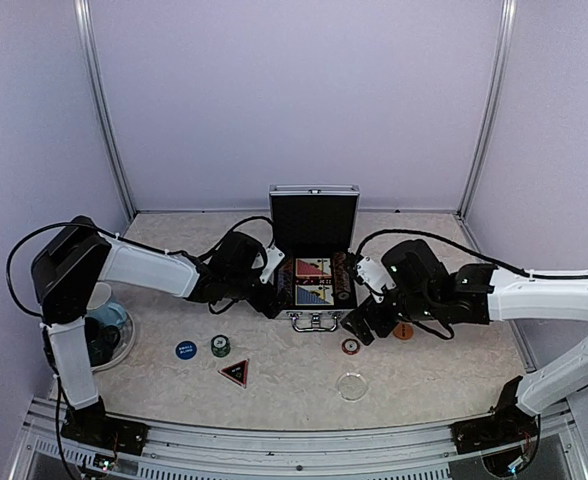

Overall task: Pack up texas hold em set
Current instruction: Position the chip case at the center of the board, then pick up the poker chip from the center of the board.

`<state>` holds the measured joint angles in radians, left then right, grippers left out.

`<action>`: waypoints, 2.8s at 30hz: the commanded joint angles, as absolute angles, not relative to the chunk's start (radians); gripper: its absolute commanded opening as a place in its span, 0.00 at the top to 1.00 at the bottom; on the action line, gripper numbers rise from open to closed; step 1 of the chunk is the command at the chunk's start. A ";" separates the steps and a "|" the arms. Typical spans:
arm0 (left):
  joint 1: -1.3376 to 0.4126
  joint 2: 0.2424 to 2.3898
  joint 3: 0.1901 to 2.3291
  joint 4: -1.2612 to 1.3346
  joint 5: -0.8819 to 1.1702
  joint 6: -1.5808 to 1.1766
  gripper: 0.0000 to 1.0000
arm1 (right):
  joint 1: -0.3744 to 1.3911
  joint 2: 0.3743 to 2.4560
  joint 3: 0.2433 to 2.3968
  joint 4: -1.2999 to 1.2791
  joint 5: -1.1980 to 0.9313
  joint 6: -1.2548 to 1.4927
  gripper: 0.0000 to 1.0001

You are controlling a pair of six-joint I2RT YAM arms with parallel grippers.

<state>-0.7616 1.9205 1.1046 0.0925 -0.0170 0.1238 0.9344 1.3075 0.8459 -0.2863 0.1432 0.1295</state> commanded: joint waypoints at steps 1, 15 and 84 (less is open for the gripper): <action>-0.758 1.946 1.138 0.072 -0.056 0.133 0.01 | 0.927 1.373 0.851 -0.328 0.181 0.162 0.01; -0.740 1.994 1.162 0.096 -0.132 0.103 0.02 | 0.924 1.589 0.932 -0.391 0.222 0.213 0.01; -0.741 1.730 1.011 0.266 -0.198 -0.073 0.01 | 0.902 1.801 0.978 -0.412 0.055 0.198 0.55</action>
<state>-0.7353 1.7397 1.0149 0.2539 -0.1917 -0.0635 0.9123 1.7638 0.9909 -0.3916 0.0460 0.2024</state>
